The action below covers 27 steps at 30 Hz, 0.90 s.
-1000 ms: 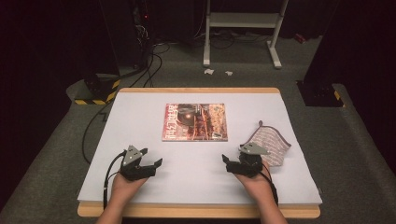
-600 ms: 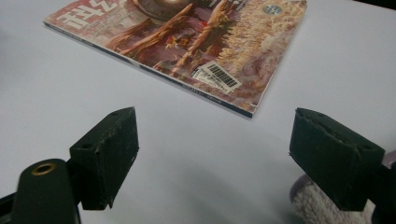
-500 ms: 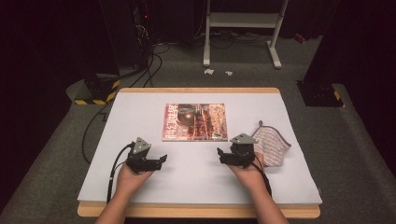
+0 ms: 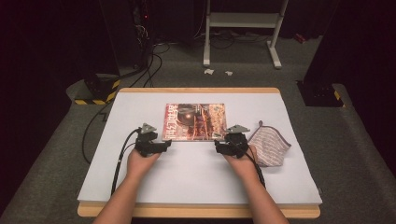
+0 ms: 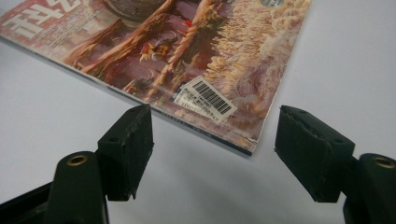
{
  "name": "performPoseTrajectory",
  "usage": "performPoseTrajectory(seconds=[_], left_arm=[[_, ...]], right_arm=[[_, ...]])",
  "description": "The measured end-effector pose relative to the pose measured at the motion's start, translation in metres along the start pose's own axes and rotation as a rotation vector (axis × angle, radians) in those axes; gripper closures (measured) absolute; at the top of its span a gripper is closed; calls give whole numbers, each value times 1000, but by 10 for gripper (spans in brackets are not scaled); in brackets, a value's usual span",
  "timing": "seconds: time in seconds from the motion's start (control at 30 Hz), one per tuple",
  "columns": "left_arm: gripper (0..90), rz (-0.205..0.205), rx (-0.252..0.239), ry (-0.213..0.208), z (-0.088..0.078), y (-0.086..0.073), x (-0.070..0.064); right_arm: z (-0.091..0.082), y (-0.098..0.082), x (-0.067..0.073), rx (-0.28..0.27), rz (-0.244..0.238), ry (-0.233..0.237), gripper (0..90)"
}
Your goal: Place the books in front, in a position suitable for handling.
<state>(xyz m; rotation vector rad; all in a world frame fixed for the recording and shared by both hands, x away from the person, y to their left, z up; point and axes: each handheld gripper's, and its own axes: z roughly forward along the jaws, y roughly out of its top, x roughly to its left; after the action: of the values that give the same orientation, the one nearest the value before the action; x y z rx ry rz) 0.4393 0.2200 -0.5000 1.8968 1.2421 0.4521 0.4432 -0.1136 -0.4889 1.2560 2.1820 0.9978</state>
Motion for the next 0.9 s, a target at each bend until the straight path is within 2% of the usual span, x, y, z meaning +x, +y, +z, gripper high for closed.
performPoseTrajectory(seconds=[0.07, 0.17, 0.2, 0.27, 0.37, 0.4, 0.6, 0.77, 0.9], left_arm=[[263, -17, 5, -8, 4, 3, 2], [251, -2, 28, 1, 11, 9, -1], [254, -2, 15, 7, 11, 9, -1], [261, -29, 5, -8, 14, 9, 0], [252, -34, 26, -15, 19, 7, 0], [251, -32, 42, -16, 21, 6, 0], [259, -33, 43, -24, 22, 6, -1], [286, -4, 53, 13, 22, 5, -6], [298, 21, 69, 39, 20, 4, -10]], right_arm=[[6, 4, -1, 27, 33, 12, 280], [14, 6, -3, 38, 65, 15, 281], [15, 7, -3, 33, 71, 6, 287], [19, 6, -5, 35, 97, 17, 291], [25, 4, -9, 62, 115, 23, 272], [27, 3, -9, 69, 114, 28, 263], [29, 3, -6, 64, 103, 24, 259], [28, 2, -4, 69, 81, -13, 339], [26, 2, -2, 77, 67, -23, 369]])
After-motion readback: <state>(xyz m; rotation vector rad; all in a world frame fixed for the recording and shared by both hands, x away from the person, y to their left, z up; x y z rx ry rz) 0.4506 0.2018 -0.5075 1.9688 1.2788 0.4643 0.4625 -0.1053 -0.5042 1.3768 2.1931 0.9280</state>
